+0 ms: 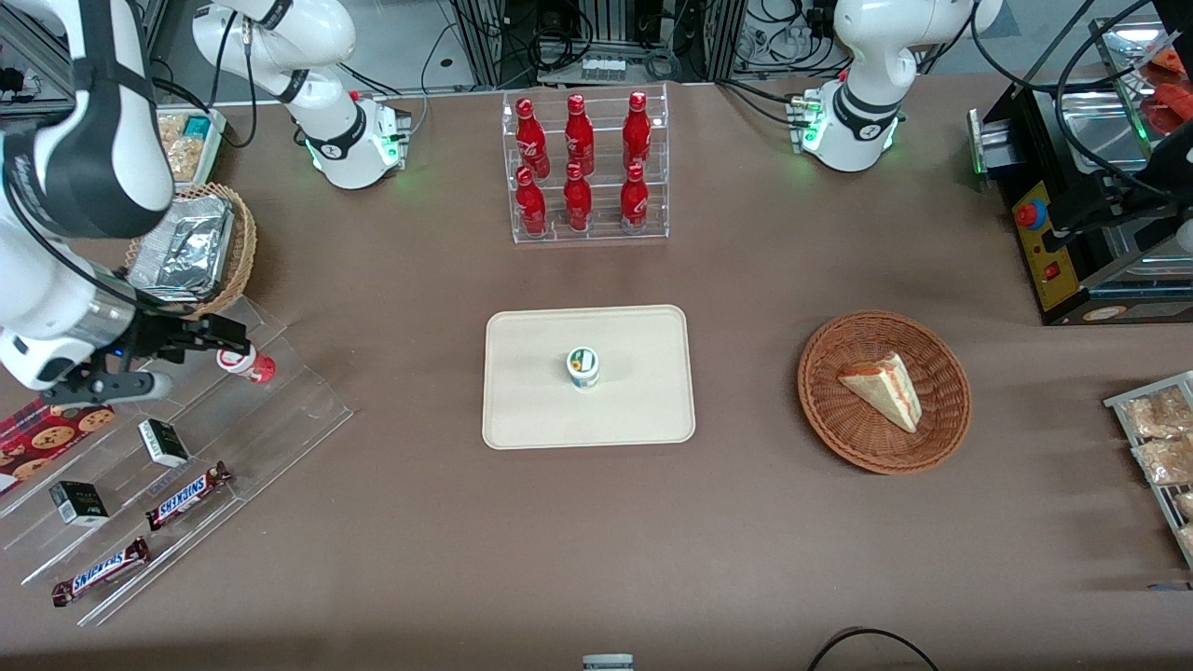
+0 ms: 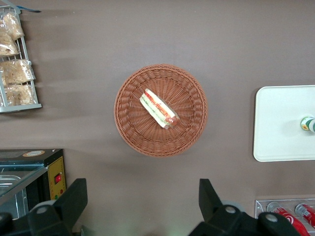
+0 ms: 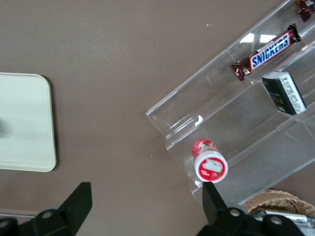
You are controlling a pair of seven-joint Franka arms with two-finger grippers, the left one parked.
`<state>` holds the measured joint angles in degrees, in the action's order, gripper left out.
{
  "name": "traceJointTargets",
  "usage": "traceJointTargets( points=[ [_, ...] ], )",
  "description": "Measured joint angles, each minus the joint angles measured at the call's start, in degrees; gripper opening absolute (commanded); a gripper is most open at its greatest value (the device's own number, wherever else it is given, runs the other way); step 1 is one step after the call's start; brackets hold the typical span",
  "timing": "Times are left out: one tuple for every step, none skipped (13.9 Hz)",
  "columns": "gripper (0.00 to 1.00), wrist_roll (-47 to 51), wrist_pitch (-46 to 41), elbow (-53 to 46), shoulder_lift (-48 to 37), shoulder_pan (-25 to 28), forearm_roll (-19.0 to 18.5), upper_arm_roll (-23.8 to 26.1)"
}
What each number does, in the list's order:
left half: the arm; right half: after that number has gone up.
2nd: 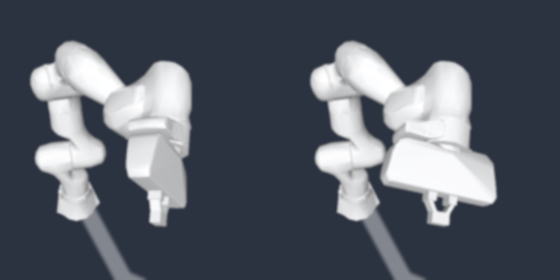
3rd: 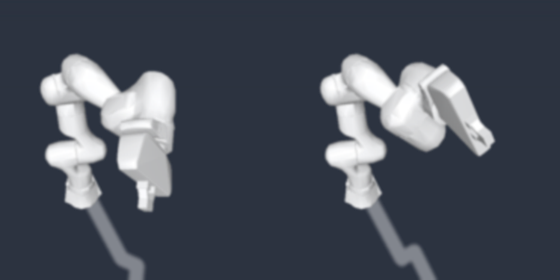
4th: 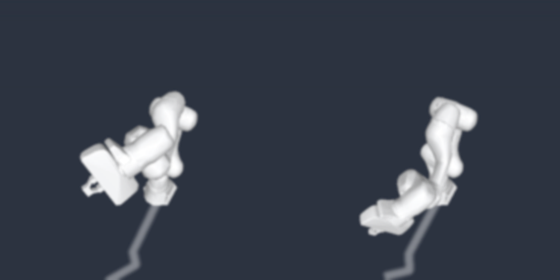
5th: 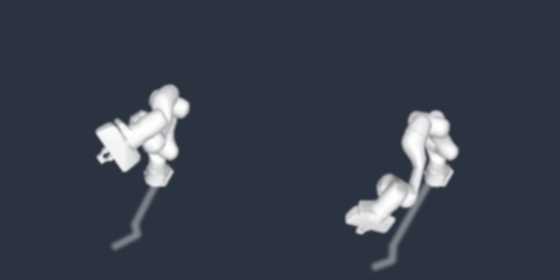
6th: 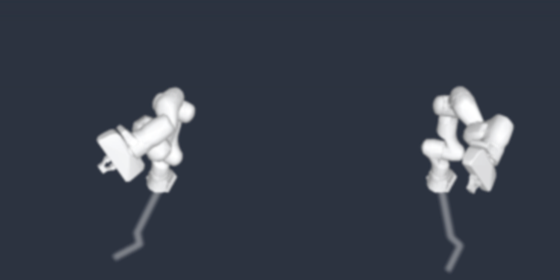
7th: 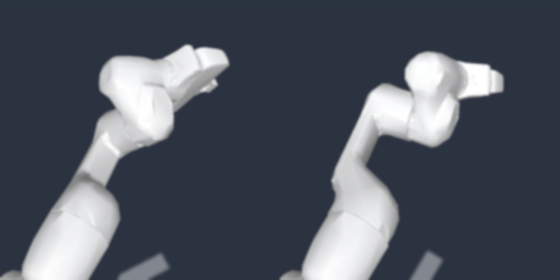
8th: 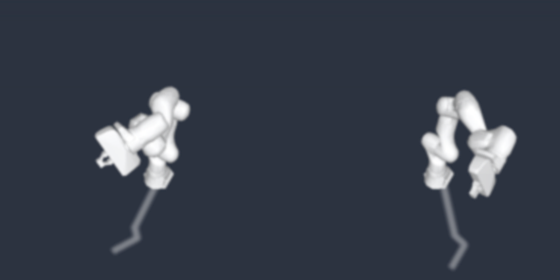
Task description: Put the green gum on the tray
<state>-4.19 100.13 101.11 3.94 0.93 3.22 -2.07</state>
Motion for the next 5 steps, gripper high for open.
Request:
traceJointTargets(
  points=[
    [1.00,0.00,-1.08,0.17,-0.85,-0.25,0.00,0.00],
    [1.00,0.00,-2.32,0.31,-1.62,-0.38,-0.09,0.00],
    [1.00,0.00,-3.62,0.34,-2.34,-0.42,-0.65,0.00],
    [1.00,0.00,-4.85,0.34,-3.06,-0.42,-1.78,0.01],
    [1.00,0.00,-5.75,0.34,-3.74,-0.43,-2.62,0.01]
  ],
)
